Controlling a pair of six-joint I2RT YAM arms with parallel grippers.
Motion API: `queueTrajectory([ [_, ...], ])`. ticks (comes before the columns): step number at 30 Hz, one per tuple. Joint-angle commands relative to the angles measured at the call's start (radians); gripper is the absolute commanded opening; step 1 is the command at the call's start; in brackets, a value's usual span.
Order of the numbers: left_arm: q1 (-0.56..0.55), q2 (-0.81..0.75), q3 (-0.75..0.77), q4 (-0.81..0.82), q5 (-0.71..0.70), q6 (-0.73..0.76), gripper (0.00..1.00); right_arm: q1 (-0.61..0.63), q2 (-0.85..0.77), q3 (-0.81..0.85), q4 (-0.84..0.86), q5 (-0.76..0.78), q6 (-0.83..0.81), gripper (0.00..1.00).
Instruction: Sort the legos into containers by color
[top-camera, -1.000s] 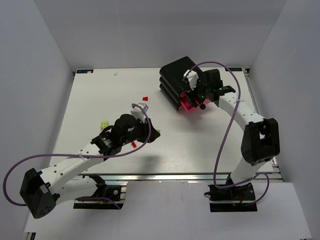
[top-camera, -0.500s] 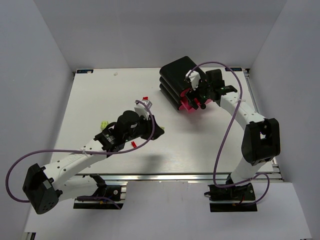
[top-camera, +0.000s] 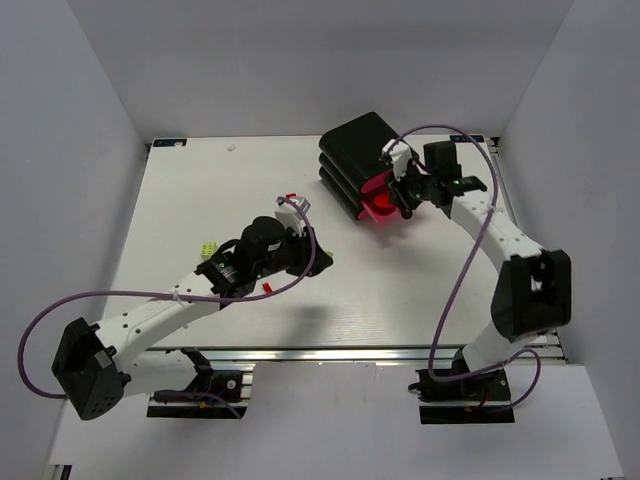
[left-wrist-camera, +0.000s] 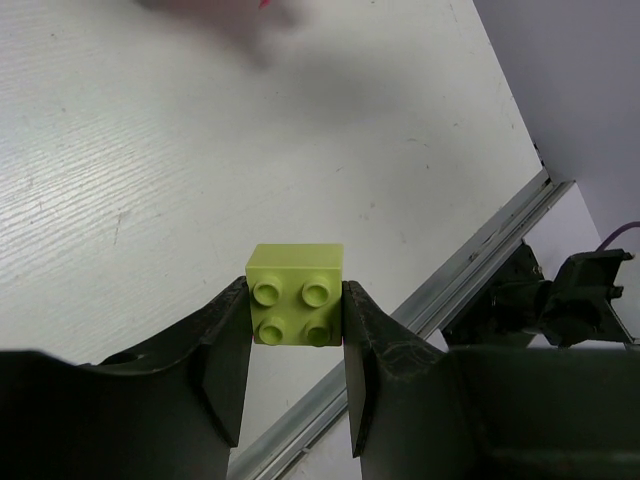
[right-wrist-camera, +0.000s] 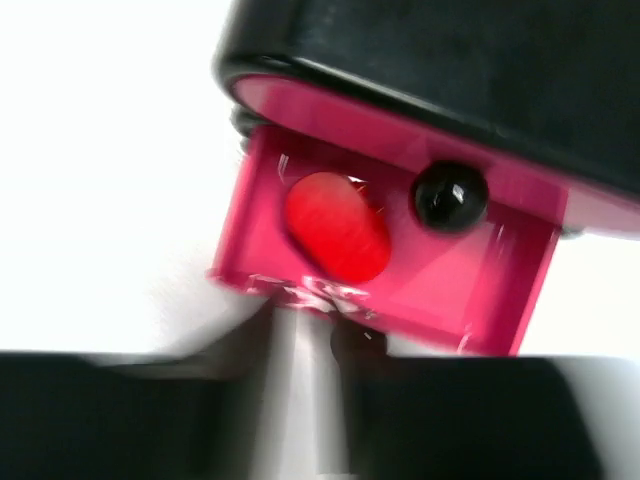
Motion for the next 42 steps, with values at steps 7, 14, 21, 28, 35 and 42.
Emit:
queueTrajectory([
  [7, -0.006, 0.289, 0.246, 0.054, 0.034, 0.039, 0.08, -0.093, -0.544, -0.348, 0.290, 0.062, 0.520, 0.00],
  [14, -0.006, 0.495, 0.455, -0.014, -0.044, 0.050, 0.06, -0.186, -0.648, -0.451, 0.336, -0.115, 0.539, 0.50],
  [21, -0.006, 0.503, 0.471, -0.063, -0.116, 0.060, 0.06, -0.225, -0.557, -0.433, 0.244, -0.269, 0.470, 0.40],
  [28, 0.023, 0.377, 0.368, -0.233, -0.315, 0.097, 0.04, -0.220, -0.521, -0.448, 0.207, -0.463, 0.397, 0.15],
  [35, 0.074, 0.253, 0.265, -0.380, -0.464, 0.099, 0.00, -0.180, -0.481, -0.436, 0.174, -0.446, 0.341, 0.29],
  [42, 0.158, 0.214, 0.193, -0.469, -0.508, 0.126, 0.00, -0.150, -0.400, -0.393, 0.126, -0.270, 0.367, 0.38],
])
